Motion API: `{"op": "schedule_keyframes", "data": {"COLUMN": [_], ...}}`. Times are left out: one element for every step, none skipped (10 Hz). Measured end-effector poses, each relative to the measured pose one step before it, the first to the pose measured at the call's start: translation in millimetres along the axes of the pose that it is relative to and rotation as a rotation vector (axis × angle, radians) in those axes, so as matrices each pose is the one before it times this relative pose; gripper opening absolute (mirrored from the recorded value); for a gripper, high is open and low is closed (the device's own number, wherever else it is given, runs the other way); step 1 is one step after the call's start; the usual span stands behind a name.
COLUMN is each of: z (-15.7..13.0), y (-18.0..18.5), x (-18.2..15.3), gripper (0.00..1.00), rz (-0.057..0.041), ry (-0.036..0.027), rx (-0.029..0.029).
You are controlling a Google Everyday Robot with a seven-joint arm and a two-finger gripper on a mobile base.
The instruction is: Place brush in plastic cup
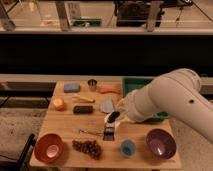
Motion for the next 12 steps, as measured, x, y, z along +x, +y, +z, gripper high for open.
{"op": "schedule_keyframes", "data": {"z": [-3.12, -3.53, -1.90, -0.25, -1.12, -1.65, -1.67, -1.62, -1.45, -1.79, -1.59, -1.77], "y": [1.88, 1.67, 1.24, 1.33, 1.75, 2.17, 2.92, 2.51, 2.21, 1.65, 1.40, 1.56], "x": [4.31, 7.36, 4.36, 1.43, 2.67, 2.39, 2.18, 1.53, 1.71, 2.15, 2.12, 1.61], "gripper": [0.00, 0.00, 0.00, 0.00, 0.00, 0.00, 0.00, 0.00, 0.00, 0.00, 0.00, 0.00], "rz": [0.00687, 0.01216, 0.00913, 0.00156, 0.00486, 0.00326, 0.00328, 0.00215, 0.00172, 0.00283, 0.00301, 0.00187], "ry": [0.00210, 0.00179, 0.00245, 0.00116, 0.00141, 0.00253, 0.00198, 0.00190, 0.00119, 0.00116, 0.00105, 0.00117], "rx": [0.00171, 0.00313, 0.00238, -0.00015, 0.00381, 0.00510, 0.00502, 0.00377, 0.00357, 0.00415, 0.00346, 0.00401]}}
